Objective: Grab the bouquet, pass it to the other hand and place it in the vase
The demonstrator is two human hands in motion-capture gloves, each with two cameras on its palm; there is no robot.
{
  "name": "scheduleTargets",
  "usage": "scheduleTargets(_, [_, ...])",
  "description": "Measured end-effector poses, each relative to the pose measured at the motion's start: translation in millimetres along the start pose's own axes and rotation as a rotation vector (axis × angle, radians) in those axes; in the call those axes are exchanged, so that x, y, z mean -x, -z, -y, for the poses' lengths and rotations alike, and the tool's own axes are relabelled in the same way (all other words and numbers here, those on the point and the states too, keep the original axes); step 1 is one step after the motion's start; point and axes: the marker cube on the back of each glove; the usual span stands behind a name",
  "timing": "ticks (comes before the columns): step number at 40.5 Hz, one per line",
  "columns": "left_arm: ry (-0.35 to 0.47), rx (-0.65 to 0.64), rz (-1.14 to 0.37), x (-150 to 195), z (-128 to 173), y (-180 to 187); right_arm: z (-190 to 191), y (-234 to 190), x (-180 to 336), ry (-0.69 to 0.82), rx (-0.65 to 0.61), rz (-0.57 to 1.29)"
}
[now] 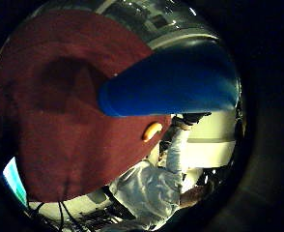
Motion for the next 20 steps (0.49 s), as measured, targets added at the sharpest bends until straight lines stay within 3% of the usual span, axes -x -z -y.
scheduleTargets(5, [-0.016,-0.018,0.027,-12.7,-6.9,12.0,2.7,7.1,-8.1,0.024,-0.054,-0.117])
scheduleTargets(9, [-0.022,-0.036,0.035,-25.3,-11.7,16.5,3.9,2.8,5.1,0.193,-0.046,-0.149])
scheduleTargets(14, [-0.034,-0.053,0.039,-34.9,-16.3,18.5,-0.1,-7.4,12.4,0.029,-0.018,-0.02])
scheduleTargets(20, [-0.01,-0.051,0.012,-21.4,-5.3,20.4,17.7,-16.3,3.3,0.138,-0.004,-0.082])
